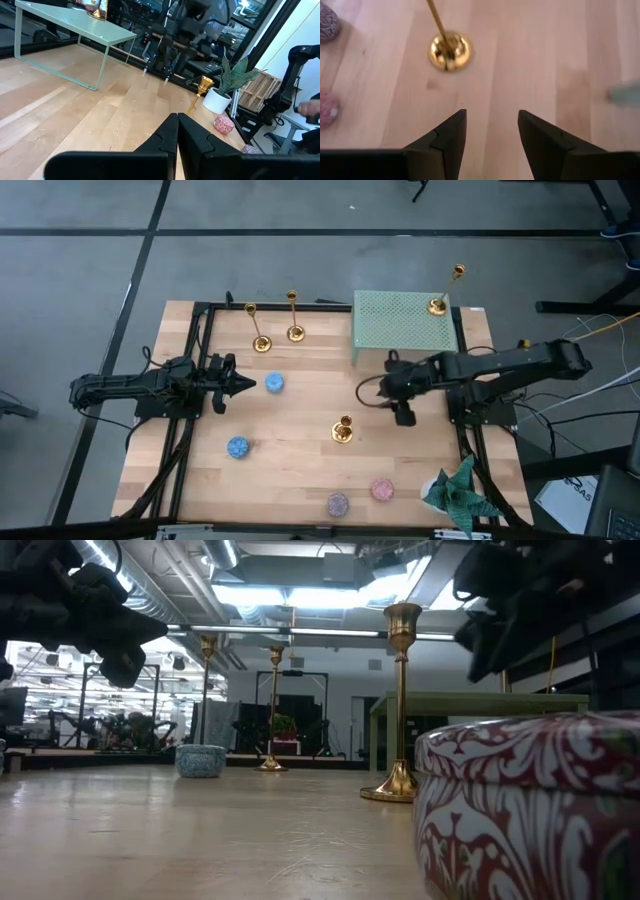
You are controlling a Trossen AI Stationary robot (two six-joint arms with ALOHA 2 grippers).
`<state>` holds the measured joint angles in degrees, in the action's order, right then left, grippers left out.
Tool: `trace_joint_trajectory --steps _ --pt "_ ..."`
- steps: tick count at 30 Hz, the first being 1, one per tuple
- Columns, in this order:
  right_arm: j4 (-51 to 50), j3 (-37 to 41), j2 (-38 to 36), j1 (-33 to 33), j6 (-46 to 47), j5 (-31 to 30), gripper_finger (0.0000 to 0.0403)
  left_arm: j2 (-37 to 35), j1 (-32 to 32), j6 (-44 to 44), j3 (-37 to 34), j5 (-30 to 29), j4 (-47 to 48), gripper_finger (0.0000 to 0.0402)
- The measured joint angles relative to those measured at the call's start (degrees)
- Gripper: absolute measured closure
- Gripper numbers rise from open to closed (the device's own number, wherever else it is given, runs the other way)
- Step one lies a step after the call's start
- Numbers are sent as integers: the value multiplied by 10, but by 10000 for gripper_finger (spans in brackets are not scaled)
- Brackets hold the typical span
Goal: Pick & Place candle stick holders
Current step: Put the gold candle holder on the shelf
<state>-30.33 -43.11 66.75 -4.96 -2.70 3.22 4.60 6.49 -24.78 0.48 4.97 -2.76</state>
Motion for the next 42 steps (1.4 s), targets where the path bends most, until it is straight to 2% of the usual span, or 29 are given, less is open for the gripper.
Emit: trace_joint_trajectory --steps 7,14,17,24,35,38,42 --pt "173 29 63 -25 -42 0 221 0 0 0 0 0 0 396" --pt "260 31 125 -47 -57 1 221 0 0 0 0 0 0 396" --pt "293 31 144 -48 -57 23 221 0 0 0 0 0 0 396" --pt "348 31 169 -50 -68 53 221 0 0 0 0 0 0 396" --pt "393 6 226 -65 -70 54 223 0 0 0 0 0 0 396" --pt "391 -4 239 -65 -69 54 238 0 0 0 0 0 0 396" --pt "391 -13 249 -65 -69 54 282 0 0 0 0 0 0 396"
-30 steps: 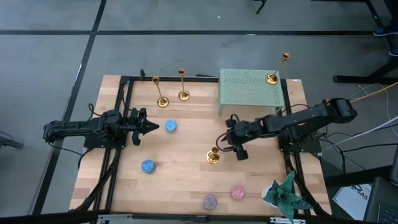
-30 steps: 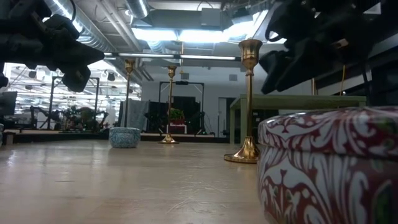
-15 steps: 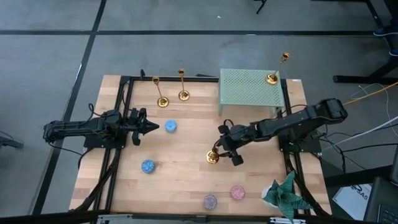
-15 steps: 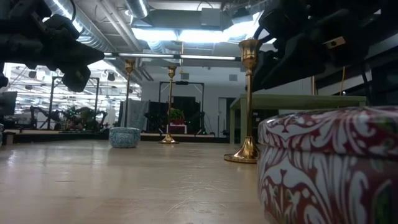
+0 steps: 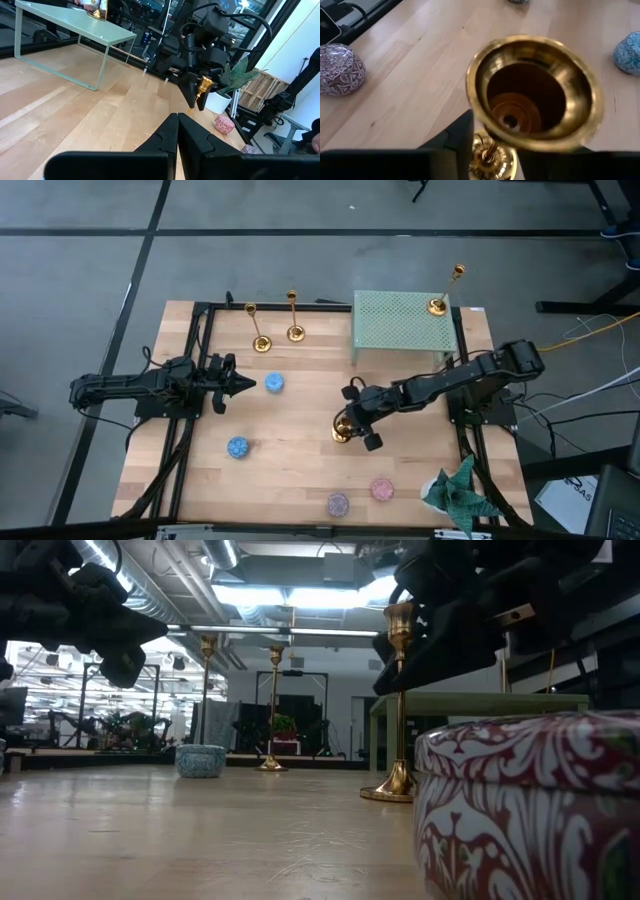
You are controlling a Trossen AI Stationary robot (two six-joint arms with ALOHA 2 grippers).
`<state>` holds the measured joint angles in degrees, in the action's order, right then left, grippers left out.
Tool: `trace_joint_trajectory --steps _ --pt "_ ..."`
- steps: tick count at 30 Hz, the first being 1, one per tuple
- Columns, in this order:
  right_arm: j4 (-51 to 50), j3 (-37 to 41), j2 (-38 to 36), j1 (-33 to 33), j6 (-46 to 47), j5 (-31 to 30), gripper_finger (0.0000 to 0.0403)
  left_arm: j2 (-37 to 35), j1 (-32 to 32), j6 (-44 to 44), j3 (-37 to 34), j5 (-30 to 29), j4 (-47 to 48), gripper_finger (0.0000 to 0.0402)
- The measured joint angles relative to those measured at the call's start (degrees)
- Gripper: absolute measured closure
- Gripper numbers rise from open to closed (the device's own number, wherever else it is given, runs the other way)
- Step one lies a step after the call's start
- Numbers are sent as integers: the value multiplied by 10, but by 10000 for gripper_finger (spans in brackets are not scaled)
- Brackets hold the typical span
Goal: Pick & Place candle stick holders
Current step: Put the gold candle holder on the shelf
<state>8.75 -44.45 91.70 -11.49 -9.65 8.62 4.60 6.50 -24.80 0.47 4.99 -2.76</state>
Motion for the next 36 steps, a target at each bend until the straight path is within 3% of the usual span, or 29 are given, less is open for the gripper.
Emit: trace_joint_trajectory --steps 8,18,29,36 --pt "-16 -14 1 0 0 -14 373 0 0 0 0 0 0 396" --pt "-120 -85 0 29 9 -50 373 0 0 0 0 0 0 396" --pt "-275 -251 -28 64 4 -50 373 0 0 0 0 0 0 396" --pt "-320 -309 -54 83 13 -76 373 0 0 0 0 0 0 396"
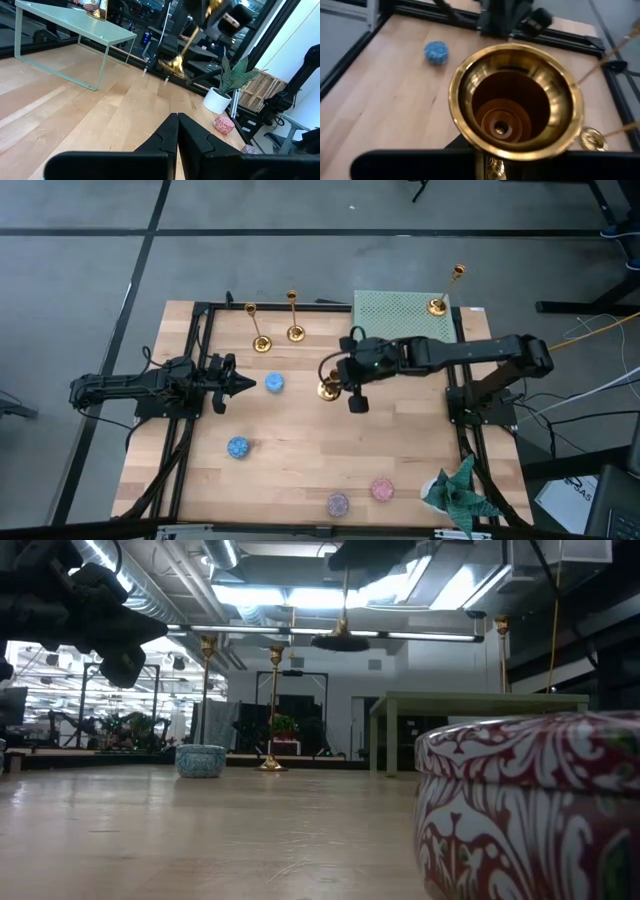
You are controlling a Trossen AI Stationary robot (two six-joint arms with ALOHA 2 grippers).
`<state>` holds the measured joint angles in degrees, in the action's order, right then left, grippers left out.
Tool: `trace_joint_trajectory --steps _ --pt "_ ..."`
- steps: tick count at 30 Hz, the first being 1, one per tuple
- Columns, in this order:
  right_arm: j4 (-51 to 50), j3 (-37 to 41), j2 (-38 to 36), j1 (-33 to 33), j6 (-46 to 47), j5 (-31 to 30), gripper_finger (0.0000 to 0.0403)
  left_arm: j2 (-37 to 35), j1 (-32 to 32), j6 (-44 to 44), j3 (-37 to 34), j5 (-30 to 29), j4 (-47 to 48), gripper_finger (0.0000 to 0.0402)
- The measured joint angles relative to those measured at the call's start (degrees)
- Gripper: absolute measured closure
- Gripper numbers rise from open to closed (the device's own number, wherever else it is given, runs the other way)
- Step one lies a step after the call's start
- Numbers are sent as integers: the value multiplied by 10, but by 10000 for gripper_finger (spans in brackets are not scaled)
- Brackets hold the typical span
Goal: Pick & Place candle stick holders
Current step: Put the gold candle holder on the shelf
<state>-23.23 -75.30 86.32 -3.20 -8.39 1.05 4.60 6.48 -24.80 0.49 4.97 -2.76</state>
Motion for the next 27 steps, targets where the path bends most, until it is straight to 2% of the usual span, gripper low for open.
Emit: trace_joint_trajectory --steps 12,22,27 --pt "-28 -22 -43 23 52 0 373 0 0 0 0 0 0 396" --pt "-37 -22 -45 124 66 -11 373 0 0 0 0 0 0 396" --pt "-40 -22 -48 185 101 -11 373 0 0 0 0 0 0 396"
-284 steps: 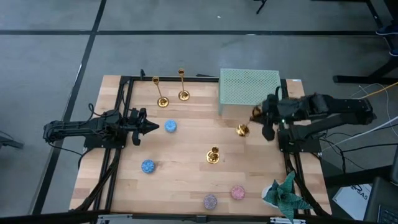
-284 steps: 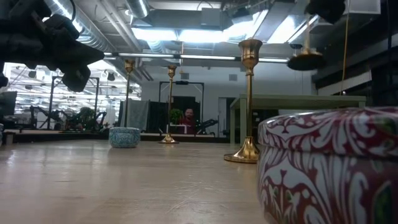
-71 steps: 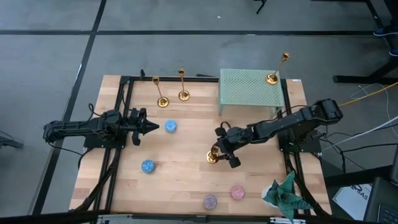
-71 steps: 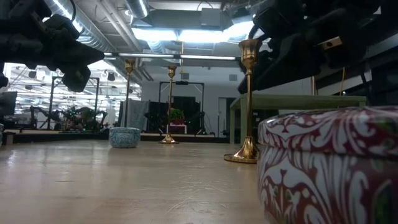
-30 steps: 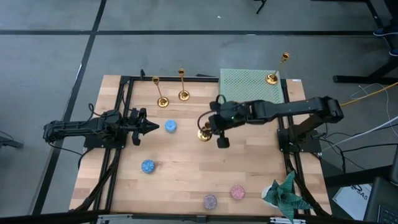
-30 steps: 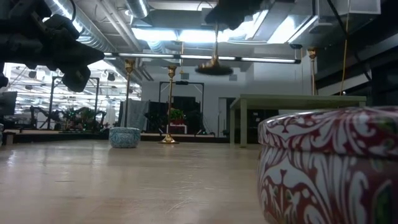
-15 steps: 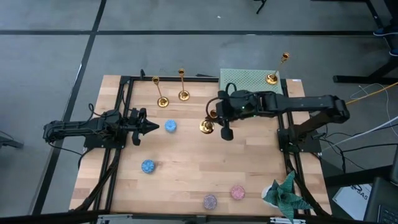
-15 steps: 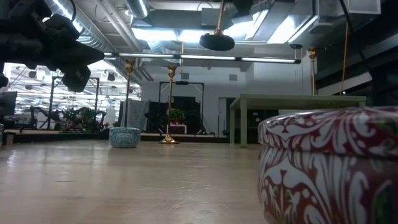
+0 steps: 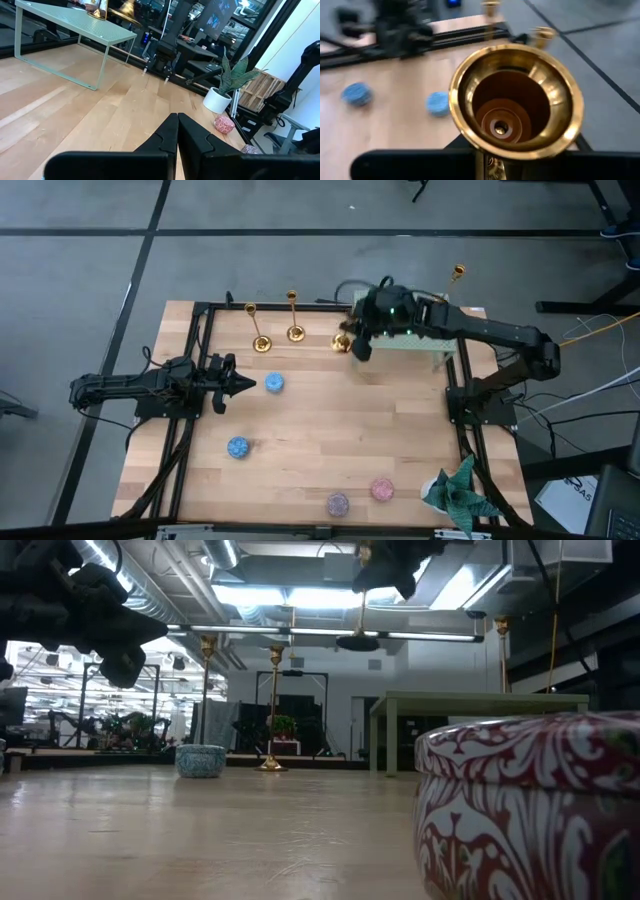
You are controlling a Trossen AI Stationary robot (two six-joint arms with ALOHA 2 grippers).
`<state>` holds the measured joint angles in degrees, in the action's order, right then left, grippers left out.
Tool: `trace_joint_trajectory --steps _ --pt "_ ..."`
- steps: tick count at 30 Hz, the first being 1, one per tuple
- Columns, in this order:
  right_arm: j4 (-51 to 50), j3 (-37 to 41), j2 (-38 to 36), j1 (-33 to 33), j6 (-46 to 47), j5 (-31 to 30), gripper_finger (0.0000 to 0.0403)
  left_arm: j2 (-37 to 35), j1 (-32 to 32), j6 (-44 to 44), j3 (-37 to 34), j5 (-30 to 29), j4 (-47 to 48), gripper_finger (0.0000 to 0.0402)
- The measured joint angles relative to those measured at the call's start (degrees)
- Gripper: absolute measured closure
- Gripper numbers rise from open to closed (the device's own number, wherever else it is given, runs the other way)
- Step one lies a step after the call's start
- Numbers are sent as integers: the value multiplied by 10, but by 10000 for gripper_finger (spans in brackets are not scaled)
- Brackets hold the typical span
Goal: Pick & Place candle stick holders
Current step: Put the gold candle holder on the shelf
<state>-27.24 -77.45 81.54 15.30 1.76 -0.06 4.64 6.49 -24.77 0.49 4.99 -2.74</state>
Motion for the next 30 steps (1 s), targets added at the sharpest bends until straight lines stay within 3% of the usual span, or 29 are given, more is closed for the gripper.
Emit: trace_joint_trajectory --steps 14,30 --pt "-68 1 -7 144 118 -74 373 0 0 0 0 0 0 396" --pt "-176 1 -58 224 179 -183 373 0 0 0 0 0 0 396"
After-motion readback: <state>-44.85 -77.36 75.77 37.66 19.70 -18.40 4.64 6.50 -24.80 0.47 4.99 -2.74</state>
